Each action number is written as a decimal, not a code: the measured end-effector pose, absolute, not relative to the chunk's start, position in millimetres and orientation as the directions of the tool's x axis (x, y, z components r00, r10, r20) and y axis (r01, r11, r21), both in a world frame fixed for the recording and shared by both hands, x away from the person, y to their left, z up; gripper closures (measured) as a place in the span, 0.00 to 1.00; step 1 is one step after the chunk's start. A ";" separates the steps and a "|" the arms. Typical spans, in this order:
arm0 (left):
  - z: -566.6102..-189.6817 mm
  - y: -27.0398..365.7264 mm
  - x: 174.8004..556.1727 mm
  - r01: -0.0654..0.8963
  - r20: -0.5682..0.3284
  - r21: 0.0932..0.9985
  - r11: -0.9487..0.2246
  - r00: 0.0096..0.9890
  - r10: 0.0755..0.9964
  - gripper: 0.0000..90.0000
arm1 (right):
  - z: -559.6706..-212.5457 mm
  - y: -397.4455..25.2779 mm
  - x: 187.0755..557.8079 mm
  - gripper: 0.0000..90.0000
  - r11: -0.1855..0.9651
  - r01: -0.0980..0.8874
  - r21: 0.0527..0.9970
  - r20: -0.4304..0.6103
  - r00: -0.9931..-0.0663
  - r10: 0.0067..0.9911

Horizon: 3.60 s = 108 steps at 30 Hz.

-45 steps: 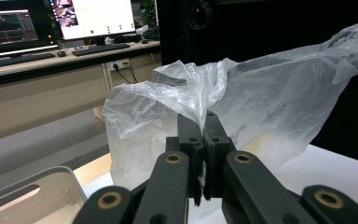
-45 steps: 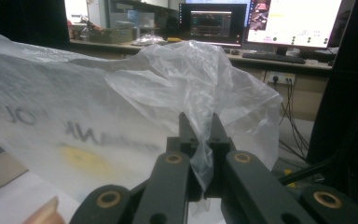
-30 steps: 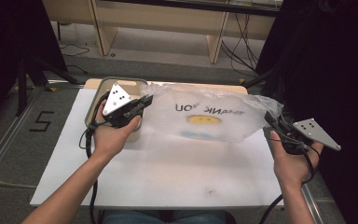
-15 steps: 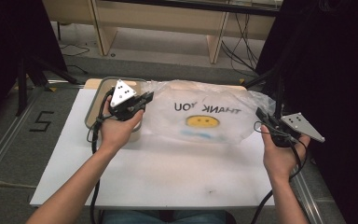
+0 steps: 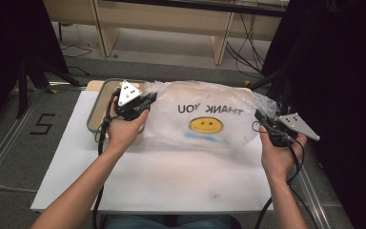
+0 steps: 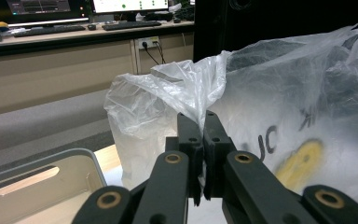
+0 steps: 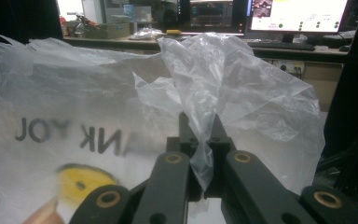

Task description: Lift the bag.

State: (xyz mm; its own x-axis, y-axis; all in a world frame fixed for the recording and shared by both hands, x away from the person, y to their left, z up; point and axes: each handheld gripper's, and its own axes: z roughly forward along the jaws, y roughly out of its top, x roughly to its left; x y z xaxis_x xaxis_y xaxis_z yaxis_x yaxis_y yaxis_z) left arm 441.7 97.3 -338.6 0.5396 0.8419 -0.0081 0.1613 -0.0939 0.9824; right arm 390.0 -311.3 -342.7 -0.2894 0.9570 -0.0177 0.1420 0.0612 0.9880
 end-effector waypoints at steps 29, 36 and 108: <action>-354.5 88.4 463.8 0.206 -0.014 0.973 -0.103 0.499 0.867 0.98 | -355.0 -303.2 410.2 1.00 0.068 0.185 0.980 -0.013 -0.287 0.958; -358.2 86.5 469.6 0.219 -0.017 0.970 -0.104 0.490 0.871 0.98 | -357.9 -302.8 415.3 1.00 0.065 0.201 0.977 -0.006 -0.284 0.959; -354.4 88.8 467.2 0.238 -0.036 0.968 -0.080 0.446 0.894 0.37 | -365.1 -296.9 435.9 0.99 0.075 0.244 0.967 -0.009 -0.263 0.965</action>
